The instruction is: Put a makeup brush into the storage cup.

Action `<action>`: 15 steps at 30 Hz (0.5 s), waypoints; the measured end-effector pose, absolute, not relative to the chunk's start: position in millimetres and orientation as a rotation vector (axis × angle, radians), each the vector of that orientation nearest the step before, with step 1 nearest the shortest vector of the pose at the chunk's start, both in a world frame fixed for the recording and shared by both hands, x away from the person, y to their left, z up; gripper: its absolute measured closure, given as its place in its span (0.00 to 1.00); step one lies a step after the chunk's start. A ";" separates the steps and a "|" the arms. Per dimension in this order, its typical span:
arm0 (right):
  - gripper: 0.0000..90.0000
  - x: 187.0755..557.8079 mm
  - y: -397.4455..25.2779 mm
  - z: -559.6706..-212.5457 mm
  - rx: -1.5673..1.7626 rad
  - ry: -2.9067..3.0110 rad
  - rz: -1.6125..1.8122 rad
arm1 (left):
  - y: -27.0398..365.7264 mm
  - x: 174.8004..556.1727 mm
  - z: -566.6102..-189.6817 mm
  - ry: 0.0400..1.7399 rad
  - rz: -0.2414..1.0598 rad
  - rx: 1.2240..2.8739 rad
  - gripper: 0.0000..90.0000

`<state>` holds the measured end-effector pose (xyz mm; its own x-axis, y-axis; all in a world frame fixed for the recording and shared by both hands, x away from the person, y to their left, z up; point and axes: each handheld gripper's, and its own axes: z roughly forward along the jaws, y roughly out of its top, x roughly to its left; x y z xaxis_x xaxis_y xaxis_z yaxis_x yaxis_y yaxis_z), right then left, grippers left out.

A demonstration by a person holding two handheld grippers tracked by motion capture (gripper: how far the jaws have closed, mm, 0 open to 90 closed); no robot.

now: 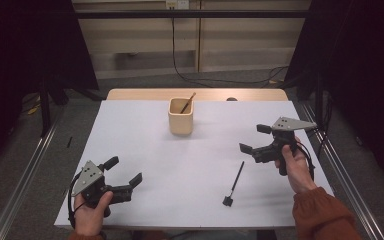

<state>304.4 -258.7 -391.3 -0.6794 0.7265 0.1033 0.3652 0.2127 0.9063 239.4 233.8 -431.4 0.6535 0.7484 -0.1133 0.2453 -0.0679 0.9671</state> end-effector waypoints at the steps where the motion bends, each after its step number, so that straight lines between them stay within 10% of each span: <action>1: 0.00 304.4 -258.8 -391.8 1.017 2.171 1.454 | 233.8 239.5 -431.4 0.831 0.504 1.630 0.03; 15: 0.04 306.4 -255.9 -394.1 0.941 2.511 1.226 | 232.7 240.3 -431.8 0.828 0.499 1.632 0.03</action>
<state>306.4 -255.9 -394.1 -0.7797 0.6183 0.0991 0.4584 0.4557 0.7631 240.3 232.7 -431.8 0.6569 0.7452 -0.1144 0.2465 -0.0689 0.9667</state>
